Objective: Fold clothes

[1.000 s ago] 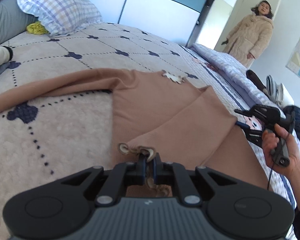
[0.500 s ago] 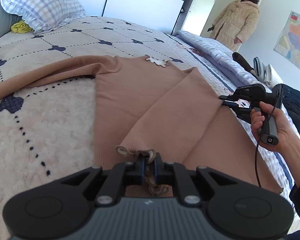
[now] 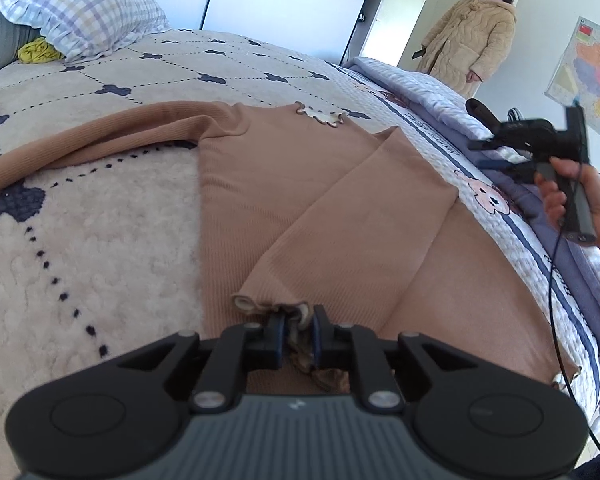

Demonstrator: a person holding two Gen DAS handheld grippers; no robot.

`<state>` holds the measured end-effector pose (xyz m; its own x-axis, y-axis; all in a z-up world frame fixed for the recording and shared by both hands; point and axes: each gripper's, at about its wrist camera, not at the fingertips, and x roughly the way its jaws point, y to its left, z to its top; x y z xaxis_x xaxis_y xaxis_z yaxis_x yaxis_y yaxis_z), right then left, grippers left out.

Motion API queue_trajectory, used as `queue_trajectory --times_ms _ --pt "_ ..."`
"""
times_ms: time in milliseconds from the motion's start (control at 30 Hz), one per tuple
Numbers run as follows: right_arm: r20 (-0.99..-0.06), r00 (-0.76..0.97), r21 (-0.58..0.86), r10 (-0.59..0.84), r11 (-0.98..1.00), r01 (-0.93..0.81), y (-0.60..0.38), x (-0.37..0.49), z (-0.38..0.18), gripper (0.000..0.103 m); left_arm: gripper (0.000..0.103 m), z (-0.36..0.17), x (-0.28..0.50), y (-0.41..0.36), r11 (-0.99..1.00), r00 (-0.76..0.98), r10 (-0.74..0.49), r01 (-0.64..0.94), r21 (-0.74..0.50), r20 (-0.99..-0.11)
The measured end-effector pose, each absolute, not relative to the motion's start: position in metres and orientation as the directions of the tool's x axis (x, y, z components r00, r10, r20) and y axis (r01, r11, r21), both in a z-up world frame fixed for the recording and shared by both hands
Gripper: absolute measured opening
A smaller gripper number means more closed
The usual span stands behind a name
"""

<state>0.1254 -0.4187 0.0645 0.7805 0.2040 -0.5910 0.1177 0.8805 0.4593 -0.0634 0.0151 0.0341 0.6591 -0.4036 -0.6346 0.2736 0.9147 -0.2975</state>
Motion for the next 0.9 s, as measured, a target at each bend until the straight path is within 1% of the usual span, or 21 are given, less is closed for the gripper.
queue_trajectory --times_ms 133,233,267,300,333,400,433,500,567,600,633,667,700,733,767,800,833,867,900 --pt "-0.612 0.752 0.415 0.244 0.909 0.044 -0.379 0.180 0.064 0.042 0.014 0.033 -0.065 0.018 0.910 0.658 -0.415 0.291 -0.295 -0.629" --pt "-0.661 0.698 0.387 0.275 0.922 0.003 -0.352 0.216 0.049 0.041 0.014 0.032 -0.065 0.020 0.905 0.654 -0.426 0.301 -0.302 -0.626" --pt "-0.686 0.684 0.350 0.247 0.937 0.013 -0.345 0.224 0.043 0.040 0.014 0.032 -0.065 0.020 0.904 0.653 -0.428 0.306 -0.299 -0.625" --pt "-0.700 0.682 0.314 0.211 0.949 0.029 -0.342 0.229 0.038 0.039 0.014 0.032 -0.065 0.020 0.903 0.653 -0.429 0.312 -0.295 -0.624" --pt "-0.707 0.685 0.284 0.178 0.958 0.044 -0.342 0.232 0.033 0.030 0.014 0.033 -0.066 0.020 0.903 0.654 -0.430 0.317 -0.290 -0.623" --pt "-0.717 0.688 0.223 0.112 0.972 0.074 -0.341 0.238 0.024 0.020 0.014 0.034 -0.067 0.020 0.902 0.655 -0.430 0.327 -0.281 -0.621" --pt "-0.713 0.694 0.211 0.095 0.974 0.083 -0.342 0.239 0.022 0.018 0.015 0.034 -0.067 0.020 0.902 0.655 -0.431 0.330 -0.278 -0.620" --pt "-0.700 0.710 0.184 0.070 0.979 0.085 -0.343 0.239 0.020 0.017 0.016 0.035 -0.068 0.021 0.902 0.655 -0.432 0.334 -0.275 -0.620" --pt "-0.690 0.723 0.100 0.024 0.993 0.063 -0.336 0.240 0.019 0.018 0.018 0.036 -0.069 0.024 0.901 0.653 -0.433 0.334 -0.277 -0.621" --pt "-0.685 0.728 0.068 0.005 0.996 0.057 -0.333 0.239 0.019 0.023 0.020 0.037 -0.069 0.026 0.900 0.652 -0.435 0.332 -0.282 -0.621" --pt "-0.682 0.732 0.043 -0.017 0.997 0.063 -0.331 0.239 0.021 0.032 0.025 0.038 -0.070 0.029 0.900 0.651 -0.436 0.328 -0.288 -0.621" --pt "-0.673 0.739 0.045 -0.023 0.996 0.072 -0.334 0.238 0.025 0.035 0.028 0.039 -0.070 0.031 0.899 0.651 -0.437 0.324 -0.294 -0.621" --pt "-0.662 0.749 0.055 -0.023 0.995 0.080 -0.338 0.235 0.029 0.037 0.037 0.041 -0.071 0.035 0.900 0.653 -0.436 0.320 -0.296 -0.619" --pt "-0.649 0.761 0.075 -0.020 0.993 0.090 -0.343 0.231 0.035 0.037 0.040 0.043 -0.073 0.038 0.902 0.659 -0.432 0.317 -0.294 -0.616" --pt "-0.635 0.772 0.076 -0.035 0.991 0.108 -0.347 0.225 0.041 0.036 0.040 0.044 -0.075 0.041 0.902 0.663 -0.431 0.316 -0.293 -0.612" --pt "-0.620 0.782 0.067 -0.060 0.989 0.128 -0.350 0.219 0.047 0.037 0.043 0.046 -0.076 0.044 0.904 0.667 -0.427 0.314 -0.290 -0.610" --pt "-0.609 0.792 0.070 -0.052 0.990 0.119 -0.351 0.212 0.053 0.037 0.047 0.047 -0.078 0.047 0.910 0.675 -0.416 0.305 -0.283 -0.610" --pt "-0.599 0.800 0.077 -0.032 0.992 0.097 -0.352 0.204 0.058 0.037 0.048 0.047 -0.079 0.049 0.915 0.681 -0.404 0.294 -0.277 -0.611" --pt "-0.604 0.796 0.107 0.019 0.993 0.058 -0.351 0.197 0.060 0.037 0.048 0.047 -0.079 0.051 0.917 0.683 -0.398 0.285 -0.278 -0.612"
